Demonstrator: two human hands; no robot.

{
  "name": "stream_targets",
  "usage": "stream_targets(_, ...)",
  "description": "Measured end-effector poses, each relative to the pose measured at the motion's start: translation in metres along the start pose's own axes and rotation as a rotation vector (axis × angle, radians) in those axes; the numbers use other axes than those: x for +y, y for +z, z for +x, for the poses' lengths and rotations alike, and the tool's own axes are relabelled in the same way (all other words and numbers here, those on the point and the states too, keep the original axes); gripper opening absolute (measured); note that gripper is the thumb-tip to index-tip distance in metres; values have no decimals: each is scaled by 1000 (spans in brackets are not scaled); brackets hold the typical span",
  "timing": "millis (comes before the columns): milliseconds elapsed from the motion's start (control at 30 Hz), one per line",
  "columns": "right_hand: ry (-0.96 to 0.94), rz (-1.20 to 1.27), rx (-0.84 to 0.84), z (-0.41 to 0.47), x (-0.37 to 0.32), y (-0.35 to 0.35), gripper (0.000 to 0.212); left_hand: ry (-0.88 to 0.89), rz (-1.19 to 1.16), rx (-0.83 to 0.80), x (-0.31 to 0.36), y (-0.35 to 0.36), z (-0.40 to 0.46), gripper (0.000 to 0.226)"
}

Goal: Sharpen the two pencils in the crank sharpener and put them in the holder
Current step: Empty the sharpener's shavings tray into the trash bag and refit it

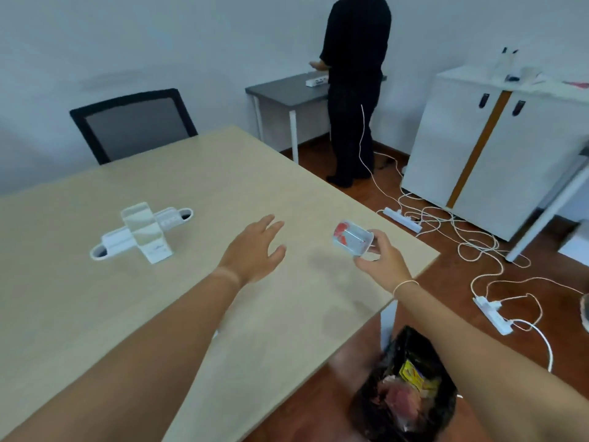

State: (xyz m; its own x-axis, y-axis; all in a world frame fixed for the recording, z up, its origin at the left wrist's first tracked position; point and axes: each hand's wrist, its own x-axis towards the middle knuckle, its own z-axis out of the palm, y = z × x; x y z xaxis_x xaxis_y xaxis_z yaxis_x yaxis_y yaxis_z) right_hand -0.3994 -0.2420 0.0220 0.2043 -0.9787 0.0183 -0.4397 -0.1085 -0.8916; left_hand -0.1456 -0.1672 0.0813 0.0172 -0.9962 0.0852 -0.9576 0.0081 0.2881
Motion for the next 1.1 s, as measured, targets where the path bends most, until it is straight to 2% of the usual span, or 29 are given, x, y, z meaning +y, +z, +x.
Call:
stream_targets(233, -72, 38, -197, 4, -41, 89, 46, -207, -50, 17, -69, -20, -64, 56)
stream_targets(433, -126, 5, -390, 9, -55, 135, 45, -380, -75, -4, -95, -14, -94, 57)
stream_targets(600, -140, -38, -422, 8, -47, 152, 50, -439, -104, -92, -100, -9, -105, 63)
stream_targets(667, -216, -118, -655, 38, -46, 160, 51, -646, -169, -77, -89, 5, -104, 69)
stream_targets(900, -243, -178, -710, 44, -36, 172, 50, -666, -92, -227, -94, 17, -109, 86)
stream_targets(1100, -249, -269, -793, 46, -23, 185, 53, -683, -46, -290, -101, 22, -105, 80)
